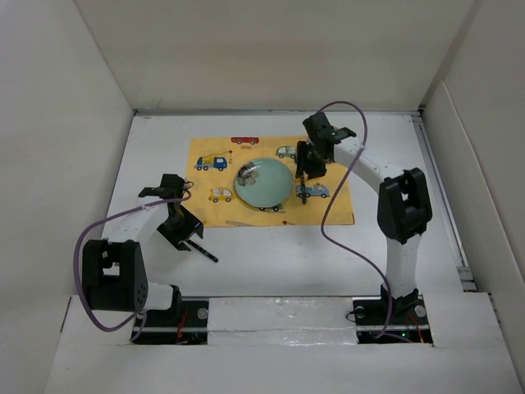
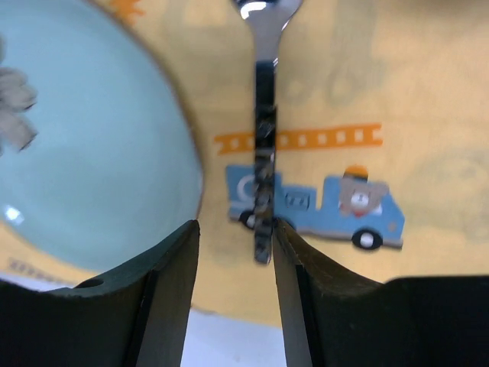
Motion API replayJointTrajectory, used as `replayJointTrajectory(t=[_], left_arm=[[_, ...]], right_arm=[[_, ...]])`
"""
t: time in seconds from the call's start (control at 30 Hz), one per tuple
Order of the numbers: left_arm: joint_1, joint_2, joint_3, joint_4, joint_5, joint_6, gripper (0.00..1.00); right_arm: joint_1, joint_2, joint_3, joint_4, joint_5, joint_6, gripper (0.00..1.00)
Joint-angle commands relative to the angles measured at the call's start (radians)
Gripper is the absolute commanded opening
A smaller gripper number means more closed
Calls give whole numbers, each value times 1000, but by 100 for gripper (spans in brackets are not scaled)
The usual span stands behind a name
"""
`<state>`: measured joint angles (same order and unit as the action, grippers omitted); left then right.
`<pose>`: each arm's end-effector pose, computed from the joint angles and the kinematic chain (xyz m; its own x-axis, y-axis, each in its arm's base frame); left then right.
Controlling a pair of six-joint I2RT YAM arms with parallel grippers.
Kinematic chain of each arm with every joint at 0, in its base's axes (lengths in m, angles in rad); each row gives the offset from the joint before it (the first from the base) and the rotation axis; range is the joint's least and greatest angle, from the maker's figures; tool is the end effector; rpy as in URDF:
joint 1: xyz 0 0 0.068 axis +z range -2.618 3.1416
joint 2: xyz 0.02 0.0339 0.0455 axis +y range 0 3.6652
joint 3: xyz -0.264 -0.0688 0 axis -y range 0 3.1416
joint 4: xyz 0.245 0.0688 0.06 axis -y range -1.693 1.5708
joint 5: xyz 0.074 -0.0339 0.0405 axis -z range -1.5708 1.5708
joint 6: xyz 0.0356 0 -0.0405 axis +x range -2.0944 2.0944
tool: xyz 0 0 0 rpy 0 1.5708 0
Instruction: Set the dinner table for one person
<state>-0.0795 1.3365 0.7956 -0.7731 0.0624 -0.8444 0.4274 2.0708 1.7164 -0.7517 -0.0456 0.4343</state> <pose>0.2266 -0.0203 0.1896 -0.7114 -0.6918 -0.1236 -0.6576 0.7174 -0.2299 0.4055 0.1865 0.2185 -0.9201 0.0428 -0.3894 -0.0502 0.9729 0.2255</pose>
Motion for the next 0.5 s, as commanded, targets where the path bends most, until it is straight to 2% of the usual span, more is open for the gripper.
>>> replayJointTrajectory(t=[0.0,0.23,0.47], left_arm=[[-5,18,-16,-23,-30,-19,47],[-5,39,-47,61,-53,-30,44],[-5,32,-107,152,-69,-35,37]], right_arm=[[34,-176,-44,40,-19,20,49],[77,-381,-142,107,-83,34,49],[65,-426,-179,106,-89,32,48]])
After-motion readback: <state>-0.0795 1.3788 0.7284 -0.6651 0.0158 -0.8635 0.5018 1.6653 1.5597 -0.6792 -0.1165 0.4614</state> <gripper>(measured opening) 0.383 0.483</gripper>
